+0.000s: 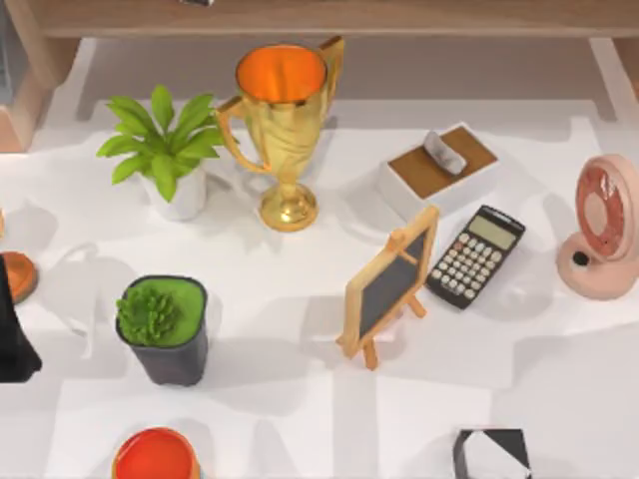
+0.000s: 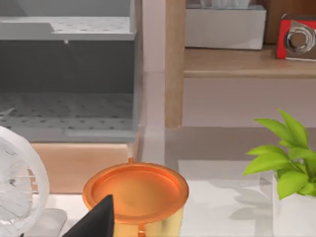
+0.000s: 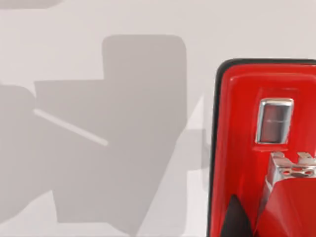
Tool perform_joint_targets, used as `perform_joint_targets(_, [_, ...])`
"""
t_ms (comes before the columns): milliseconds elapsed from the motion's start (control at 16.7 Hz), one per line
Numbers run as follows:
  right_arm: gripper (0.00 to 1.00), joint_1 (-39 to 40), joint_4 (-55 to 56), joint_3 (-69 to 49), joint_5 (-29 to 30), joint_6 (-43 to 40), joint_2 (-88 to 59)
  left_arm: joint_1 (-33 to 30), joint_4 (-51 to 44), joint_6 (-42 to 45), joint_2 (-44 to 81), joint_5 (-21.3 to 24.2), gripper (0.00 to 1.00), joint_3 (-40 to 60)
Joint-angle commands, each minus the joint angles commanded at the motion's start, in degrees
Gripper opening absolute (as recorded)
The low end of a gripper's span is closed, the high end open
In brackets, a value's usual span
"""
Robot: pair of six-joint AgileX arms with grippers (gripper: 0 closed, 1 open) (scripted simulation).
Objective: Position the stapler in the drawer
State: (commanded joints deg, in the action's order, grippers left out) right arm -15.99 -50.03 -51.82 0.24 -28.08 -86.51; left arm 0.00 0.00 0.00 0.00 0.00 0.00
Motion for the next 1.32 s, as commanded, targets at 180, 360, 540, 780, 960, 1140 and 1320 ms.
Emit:
perform_joint_targets(180, [0.00, -1.29, -2.09, -10.10, 0.40, 0.03, -0.38, 0.00, 0.00, 0.00, 0.00, 0.00, 1.00, 0.00])
perform_joint_targets(360, [0.00, -2.85, -5.11, -24.99, 0.84, -0.11, -2.84, 0.00, 0.00, 0.00, 0.00, 0.00, 1.00, 0.00])
perform_joint_targets(540, [0.00, -4.50, -8.89, -44.39, 1.27, -0.32, -7.55, 0.00, 0.00, 0.00, 0.00, 0.00, 1.00, 0.00])
perform_joint_targets(780, [0.00, -6.05, -14.61, -71.04, 1.65, -0.15, -16.39, 0.00, 0.00, 0.00, 0.00, 0.00, 1.00, 0.00])
perform_joint_targets(960, [0.00, -6.58, -19.22, -86.30, 1.74, 0.48, -24.58, 0.00, 0.00, 0.00, 0.00, 0.00, 1.00, 0.00])
perform_joint_targets(1140, [0.00, -6.84, -24.56, -97.05, 1.69, 1.42, -34.05, 0.00, 0.00, 0.00, 0.00, 0.00, 1.00, 0.00])
perform_joint_targets(1320, [0.00, -6.97, -30.28, -103.64, 1.59, 2.76, -43.43, 0.00, 0.00, 0.00, 0.00, 0.00, 1.00, 0.00])
